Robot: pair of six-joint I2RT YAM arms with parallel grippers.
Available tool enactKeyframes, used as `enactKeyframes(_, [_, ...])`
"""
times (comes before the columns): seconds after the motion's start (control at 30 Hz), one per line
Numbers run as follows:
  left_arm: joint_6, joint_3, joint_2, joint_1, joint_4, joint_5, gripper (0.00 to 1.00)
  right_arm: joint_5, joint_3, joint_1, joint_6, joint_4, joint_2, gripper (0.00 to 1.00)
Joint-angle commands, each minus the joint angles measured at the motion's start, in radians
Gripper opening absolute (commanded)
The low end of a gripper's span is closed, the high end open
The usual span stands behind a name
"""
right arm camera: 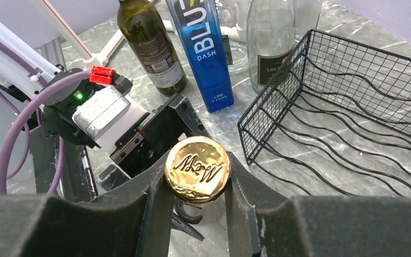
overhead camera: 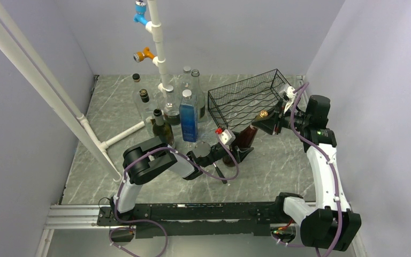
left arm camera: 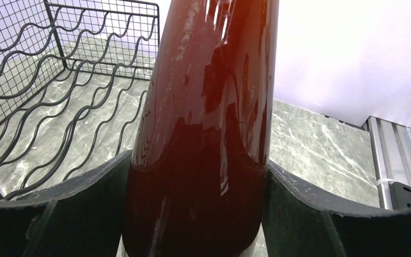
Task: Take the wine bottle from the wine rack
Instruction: Place the wine bottle at the center of the board.
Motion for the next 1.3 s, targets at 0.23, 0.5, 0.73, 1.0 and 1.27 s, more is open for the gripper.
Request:
enactKeyframes(0.23, [-0.041, -0.006, -0.095, -0.013, 0.03, 0.033, 0.99, 0.07, 0.088, -0.005, -0.115, -0.022, -0.011, 0.0])
enactKeyframes(0.5, [-0.027, -0.041, -0.146, -0.013, -0.045, 0.005, 1.0, 0.074, 0.122, -0.015, -0.138, -0.064, -0.019, 0.0])
enactKeyframes(0.73, [0.012, -0.062, -0.213, -0.019, -0.141, -0.004, 1.0, 0.087, 0.159, -0.041, -0.157, -0.103, -0.025, 0.0])
enactKeyframes(1.0, [0.089, -0.105, -0.32, -0.056, -0.284, -0.028, 1.0, 0.152, 0.192, -0.084, -0.198, -0.149, -0.028, 0.0])
enactKeyframes(1.27, [0.101, -0.149, -0.395, -0.073, -0.34, -0.041, 0.99, 0.207, 0.245, -0.147, -0.219, -0.162, -0.007, 0.0])
